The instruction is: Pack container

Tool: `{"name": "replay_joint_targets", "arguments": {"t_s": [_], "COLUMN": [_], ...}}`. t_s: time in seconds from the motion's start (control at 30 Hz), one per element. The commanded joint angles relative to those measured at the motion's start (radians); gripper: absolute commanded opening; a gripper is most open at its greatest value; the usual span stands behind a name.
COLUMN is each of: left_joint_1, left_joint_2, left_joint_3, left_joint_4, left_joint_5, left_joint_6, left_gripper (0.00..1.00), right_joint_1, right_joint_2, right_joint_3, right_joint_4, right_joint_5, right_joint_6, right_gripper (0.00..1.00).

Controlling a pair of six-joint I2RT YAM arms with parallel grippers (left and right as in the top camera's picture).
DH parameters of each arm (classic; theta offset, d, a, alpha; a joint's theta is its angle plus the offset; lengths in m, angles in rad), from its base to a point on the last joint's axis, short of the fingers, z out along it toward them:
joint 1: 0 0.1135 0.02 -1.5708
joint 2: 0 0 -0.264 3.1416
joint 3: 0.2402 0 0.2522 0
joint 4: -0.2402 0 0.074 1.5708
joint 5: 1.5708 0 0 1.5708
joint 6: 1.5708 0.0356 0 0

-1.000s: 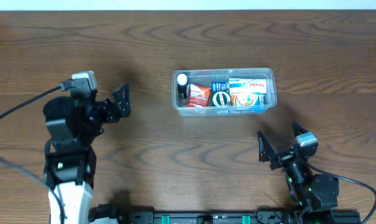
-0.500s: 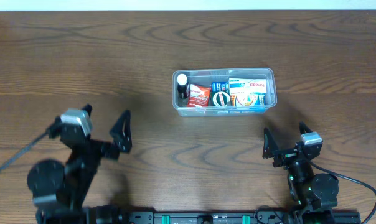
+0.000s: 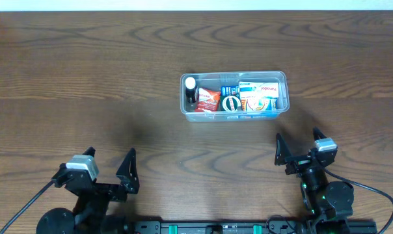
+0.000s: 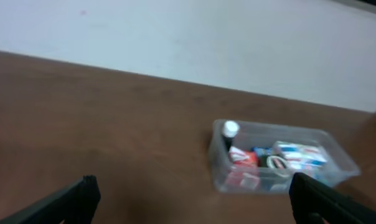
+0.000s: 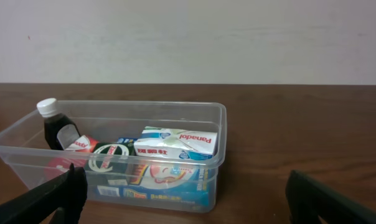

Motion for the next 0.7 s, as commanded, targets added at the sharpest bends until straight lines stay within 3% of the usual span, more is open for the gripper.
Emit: {"name": "replay_joint_targets", "arguments": {"t_s": [0.0, 0.07, 0.2, 0.53, 0.67], "left_joint_1": [0.002, 0.001, 0.001, 0.001, 0.001], "left_joint_2": [0.000, -0.001, -0.041, -0.119, -0.119], "left_joint_3": [0.004, 0.005, 0.004, -0.029, -0.105], "left_joint_4": [0.008, 0.022, 0.042, 0.019, 0.163], "left_joint_5": [-0.118, -0.111, 0.037, 0.051, 0.051], "left_joint_6": [0.021, 0.048, 0.167, 0.191, 0.222], "left_gripper": [0.98, 0.98, 0.98, 0.98, 0.98], "right_joint_1": [0.006, 0.006, 0.006, 0.006, 0.006], "right_joint_2": [0.000, 0.000, 0.000, 0.000, 0.000], "right_joint_3": [-0.002, -0.002, -0.002, -0.002, -0.002], "right_joint_4": [-0.005, -0.005, -0.005, -0.005, -0.005], "right_joint_5": [0.010, 0.010, 0.010, 0.010, 0.010], "right_joint_6": [0.004, 0.004, 0.004, 0.004, 0.004], "right_gripper": [0.99, 0.99, 0.99, 0.99, 0.99]}}
